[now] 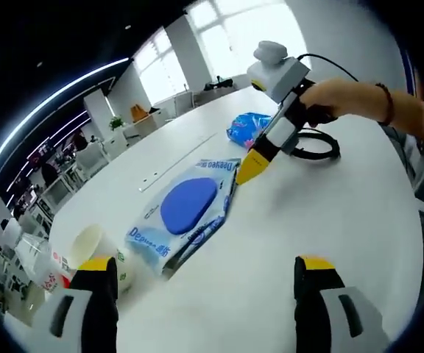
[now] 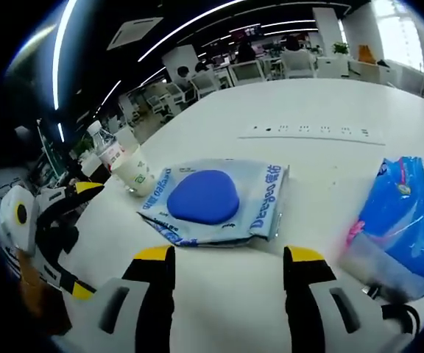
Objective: Arrange the tabletop items into an orderly group along one side of the table until the central work area is clear of visible clutter.
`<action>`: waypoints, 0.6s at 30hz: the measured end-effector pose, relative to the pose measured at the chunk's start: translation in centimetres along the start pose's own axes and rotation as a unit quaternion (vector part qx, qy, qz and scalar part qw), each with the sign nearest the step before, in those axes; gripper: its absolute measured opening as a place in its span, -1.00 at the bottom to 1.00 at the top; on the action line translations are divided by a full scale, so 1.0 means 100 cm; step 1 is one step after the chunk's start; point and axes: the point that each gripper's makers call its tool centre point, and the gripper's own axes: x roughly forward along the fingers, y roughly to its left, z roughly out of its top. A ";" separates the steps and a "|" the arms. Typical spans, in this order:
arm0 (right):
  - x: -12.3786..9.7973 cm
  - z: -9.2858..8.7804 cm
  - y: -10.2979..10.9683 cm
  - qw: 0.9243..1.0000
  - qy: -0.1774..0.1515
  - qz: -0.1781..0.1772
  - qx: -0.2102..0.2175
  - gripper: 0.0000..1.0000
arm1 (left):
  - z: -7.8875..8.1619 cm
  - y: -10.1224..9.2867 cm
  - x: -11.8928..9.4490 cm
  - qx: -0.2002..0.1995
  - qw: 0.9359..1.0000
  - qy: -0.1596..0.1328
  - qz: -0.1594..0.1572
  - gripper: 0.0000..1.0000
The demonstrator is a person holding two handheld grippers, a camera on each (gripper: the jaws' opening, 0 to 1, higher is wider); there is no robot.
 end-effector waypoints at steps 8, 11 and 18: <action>-0.013 0.000 -0.007 1.000 -0.001 -0.006 -0.006 0.15 | 0.016 -0.020 0.001 0.010 1.000 -0.005 -0.021 0.99; -0.017 -0.003 -0.010 1.000 -0.002 -0.007 -0.006 0.14 | 0.017 -0.019 -0.001 0.010 1.000 -0.006 -0.018 0.99; -0.023 -0.006 -0.009 1.000 -0.001 -0.007 -0.012 0.12 | 0.020 -0.018 -0.006 0.002 1.000 -0.012 -0.016 0.99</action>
